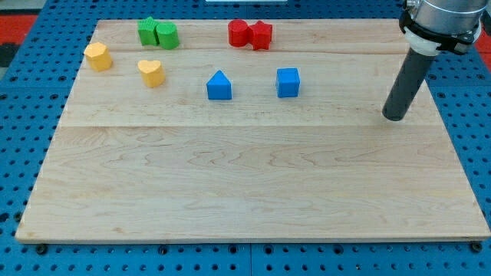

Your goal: Push the blue cube to the right of the blue triangle

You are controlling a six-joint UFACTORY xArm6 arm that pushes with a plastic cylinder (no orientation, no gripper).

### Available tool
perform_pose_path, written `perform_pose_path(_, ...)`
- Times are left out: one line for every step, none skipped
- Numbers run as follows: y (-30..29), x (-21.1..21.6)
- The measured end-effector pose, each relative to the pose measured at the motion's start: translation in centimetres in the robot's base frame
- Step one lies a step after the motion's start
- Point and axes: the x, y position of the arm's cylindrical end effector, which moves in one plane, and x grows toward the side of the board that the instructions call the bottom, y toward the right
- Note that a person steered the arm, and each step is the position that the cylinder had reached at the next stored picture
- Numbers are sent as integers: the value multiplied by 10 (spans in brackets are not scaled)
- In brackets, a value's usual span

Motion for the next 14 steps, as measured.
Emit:
perform_pose_path(2, 0)
perform_pose_path(3, 0)
perform_pose_path(3, 0)
perform_pose_path(-9, 0)
perform_pose_path(-82, 27)
perform_pose_path(-201, 30)
perform_pose_path(-249, 5)
perform_pose_path(-289, -11)
perform_pose_path(-287, -23)
perform_pose_path(-238, -22)
perform_pose_path(-193, -26)
perform_pose_path(-198, -46)
perform_pose_path(-181, -56)
perform_pose_path(-165, -55)
